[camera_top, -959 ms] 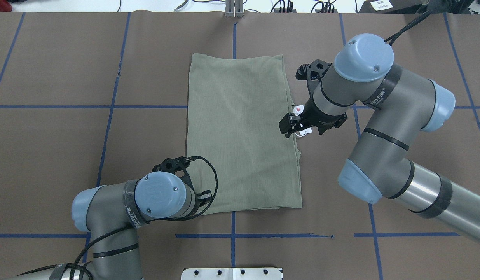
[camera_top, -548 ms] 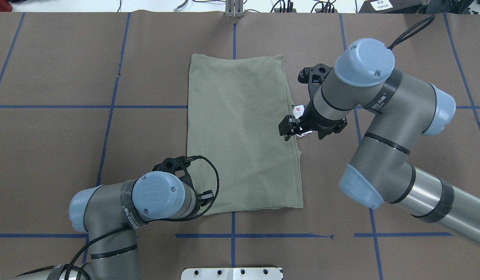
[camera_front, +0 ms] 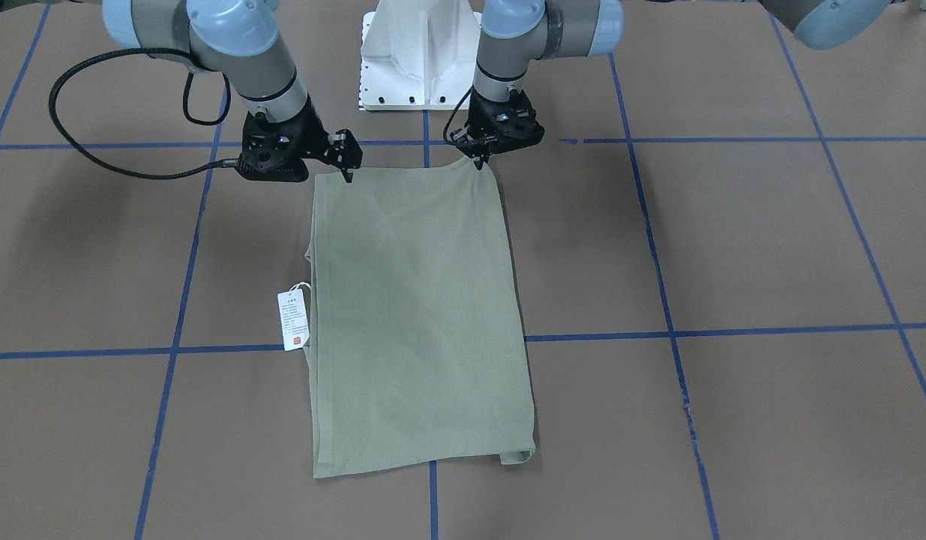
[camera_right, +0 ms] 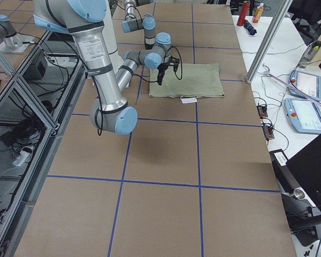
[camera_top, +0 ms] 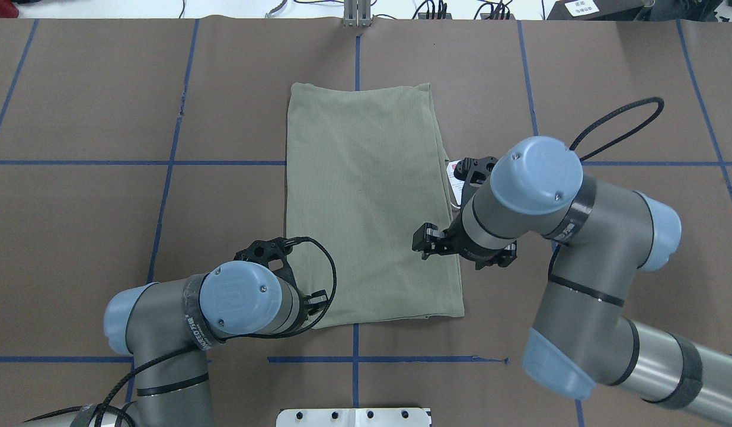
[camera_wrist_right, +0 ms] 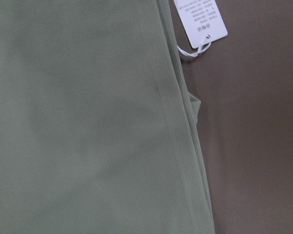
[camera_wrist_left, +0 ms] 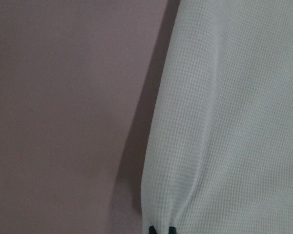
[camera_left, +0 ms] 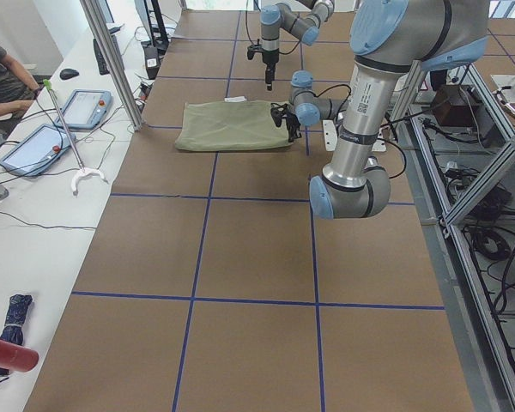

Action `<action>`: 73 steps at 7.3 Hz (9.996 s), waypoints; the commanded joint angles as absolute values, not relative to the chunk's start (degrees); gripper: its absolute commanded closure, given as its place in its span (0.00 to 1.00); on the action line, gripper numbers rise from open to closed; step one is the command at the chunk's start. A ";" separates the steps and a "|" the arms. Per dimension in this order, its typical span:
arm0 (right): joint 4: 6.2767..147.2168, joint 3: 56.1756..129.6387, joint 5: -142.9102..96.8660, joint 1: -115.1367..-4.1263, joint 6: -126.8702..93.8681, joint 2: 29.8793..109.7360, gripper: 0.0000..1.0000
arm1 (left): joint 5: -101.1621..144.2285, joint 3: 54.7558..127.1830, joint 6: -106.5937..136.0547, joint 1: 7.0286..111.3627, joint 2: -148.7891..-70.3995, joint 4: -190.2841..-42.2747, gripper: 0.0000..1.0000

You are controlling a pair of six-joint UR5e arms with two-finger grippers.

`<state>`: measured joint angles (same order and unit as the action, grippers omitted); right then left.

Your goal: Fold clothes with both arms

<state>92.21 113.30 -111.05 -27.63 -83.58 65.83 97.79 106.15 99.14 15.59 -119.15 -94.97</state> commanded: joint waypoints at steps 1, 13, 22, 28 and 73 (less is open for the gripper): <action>92.20 113.82 -101.29 -18.67 -98.65 66.27 0.00 | 97.82 107.22 99.14 15.56 -119.27 -95.01 1.00; 84.11 108.11 -98.17 -16.17 -107.05 69.43 0.00 | 97.82 107.49 99.14 15.56 -119.44 -94.92 1.00; 84.11 107.67 -98.61 -16.08 -106.88 68.91 1.00 | 97.82 107.49 99.14 15.56 -119.53 -95.01 1.00; 83.50 110.38 -98.79 -16.52 -111.43 67.41 1.00 | 97.73 108.27 99.14 15.47 -119.36 -94.57 1.00; 92.54 92.64 -136.94 -92.10 5.09 94.21 0.00 | 129.46 97.56 -5.54 90.44 -89.30 -90.70 0.00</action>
<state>90.36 92.78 -137.03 -90.50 2.30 93.51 128.54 96.47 -5.72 90.48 -89.60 -92.17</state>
